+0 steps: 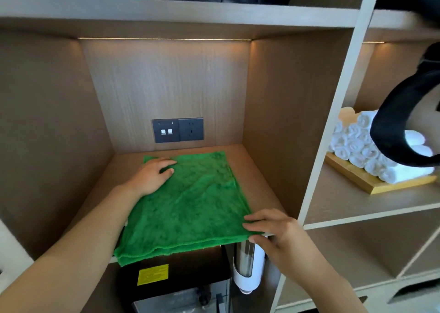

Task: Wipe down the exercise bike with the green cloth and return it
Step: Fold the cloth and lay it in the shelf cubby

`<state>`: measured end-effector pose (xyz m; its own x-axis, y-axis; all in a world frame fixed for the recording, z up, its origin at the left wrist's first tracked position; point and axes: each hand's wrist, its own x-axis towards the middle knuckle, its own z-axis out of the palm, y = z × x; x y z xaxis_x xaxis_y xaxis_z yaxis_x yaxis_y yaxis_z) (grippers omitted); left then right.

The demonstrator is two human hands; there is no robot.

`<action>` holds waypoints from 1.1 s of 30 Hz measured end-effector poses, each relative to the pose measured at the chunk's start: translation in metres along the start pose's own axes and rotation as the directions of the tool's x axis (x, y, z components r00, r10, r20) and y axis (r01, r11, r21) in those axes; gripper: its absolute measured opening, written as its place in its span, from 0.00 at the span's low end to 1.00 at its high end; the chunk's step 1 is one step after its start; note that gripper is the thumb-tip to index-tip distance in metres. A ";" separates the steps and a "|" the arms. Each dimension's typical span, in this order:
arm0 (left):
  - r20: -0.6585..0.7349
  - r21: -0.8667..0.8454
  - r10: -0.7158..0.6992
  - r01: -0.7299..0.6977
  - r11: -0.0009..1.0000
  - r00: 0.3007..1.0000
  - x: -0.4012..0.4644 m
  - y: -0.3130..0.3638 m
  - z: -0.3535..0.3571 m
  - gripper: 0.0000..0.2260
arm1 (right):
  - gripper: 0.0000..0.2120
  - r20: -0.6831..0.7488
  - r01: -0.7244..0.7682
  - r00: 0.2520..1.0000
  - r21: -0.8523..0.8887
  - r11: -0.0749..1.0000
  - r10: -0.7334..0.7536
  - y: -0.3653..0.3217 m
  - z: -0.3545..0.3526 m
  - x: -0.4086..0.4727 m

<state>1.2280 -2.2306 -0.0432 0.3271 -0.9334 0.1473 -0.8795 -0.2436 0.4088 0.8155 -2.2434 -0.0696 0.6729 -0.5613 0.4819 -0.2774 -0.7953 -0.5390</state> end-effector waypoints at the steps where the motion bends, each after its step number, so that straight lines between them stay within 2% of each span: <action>1: 0.002 -0.001 0.001 -0.001 1.000 1.000 0.000 0.000 0.000 0.19 | 0.12 -0.040 0.025 0.999 -0.020 0.999 -0.026 0.001 0.002 -0.002; 4: 0.014 0.004 0.002 -0.002 1.000 1.000 -0.002 0.000 -0.002 0.19 | 0.08 -0.109 0.099 0.988 -0.111 0.989 -0.111 -0.002 0.004 -0.011; 8: 0.017 0.001 -0.009 0.008 1.000 1.000 -0.003 0.000 -0.002 0.19 | 0.07 -0.094 0.119 0.986 -0.187 0.975 -0.138 -0.007 0.001 -0.021; 10: 0.022 0.004 -0.010 0.010 1.000 1.000 -0.003 0.001 -0.001 0.19 | 0.06 -0.097 0.093 0.990 -0.124 0.988 -0.105 -0.012 -0.002 -0.018; 12: 0.021 0.012 0.000 0.000 1.000 1.000 -0.004 0.002 -0.001 0.19 | 0.13 -0.101 0.050 0.994 -0.009 0.999 -0.051 -0.021 -0.005 -0.004; 14: 0.003 0.057 0.015 -0.015 0.998 1.000 -0.006 0.004 -0.003 0.20 | 0.19 -0.033 0.009 0.999 0.006 1.000 -0.009 -0.029 -0.002 0.023; 16: -0.048 0.179 0.044 -0.034 0.983 0.998 -0.008 0.009 -0.006 0.22 | 0.26 0.122 -0.052 0.991 -0.079 0.996 0.062 -0.032 0.010 0.058; 18: -0.091 0.197 0.029 -0.010 0.980 0.995 -0.013 0.020 -0.006 0.24 | 0.32 0.263 -0.068 0.958 -0.181 0.981 0.115 -0.033 0.028 0.095; 20: -0.055 0.153 -0.040 0.048 0.987 0.998 -0.022 0.031 0.002 0.26 | 0.37 0.352 -0.052 0.925 -0.257 0.965 0.144 -0.029 0.046 0.129; 22: 0.044 0.198 -0.122 0.112 0.974 0.992 -0.034 0.036 0.013 0.30 | 0.40 0.425 -0.083 0.878 -0.316 0.945 0.220 -0.017 0.059 0.152; 24: 0.077 0.215 -0.155 0.136 0.967 0.985 -0.046 0.027 0.018 0.32 | 0.42 0.444 -0.103 0.853 -0.374 0.922 0.275 -0.002 0.068 0.163; 26: 0.068 0.226 -0.158 0.140 0.964 0.985 -0.054 0.015 0.014 0.34 | 0.44 0.411 -0.126 0.860 -0.403 0.906 0.302 0.012 0.072 0.166; 30: 0.094 0.276 -0.178 0.146 0.950 0.980 -0.063 0.007 0.009 0.35 | 0.47 0.422 -0.129 0.848 -0.420 0.898 0.319 0.017 0.078 0.166; 33: 0.111 0.272 -0.186 0.150 0.951 0.976 -0.065 0.011 0.007 0.36 | 0.45 0.417 -0.114 0.855 -0.431 0.895 0.309 0.012 0.072 0.159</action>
<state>1.1949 -2.1741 -0.0548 0.4444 -0.8952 -0.0318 -0.8809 -0.4432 0.1659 0.9685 -2.3257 -0.0492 0.7751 -0.6304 -0.0428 -0.6205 -0.7466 -0.2399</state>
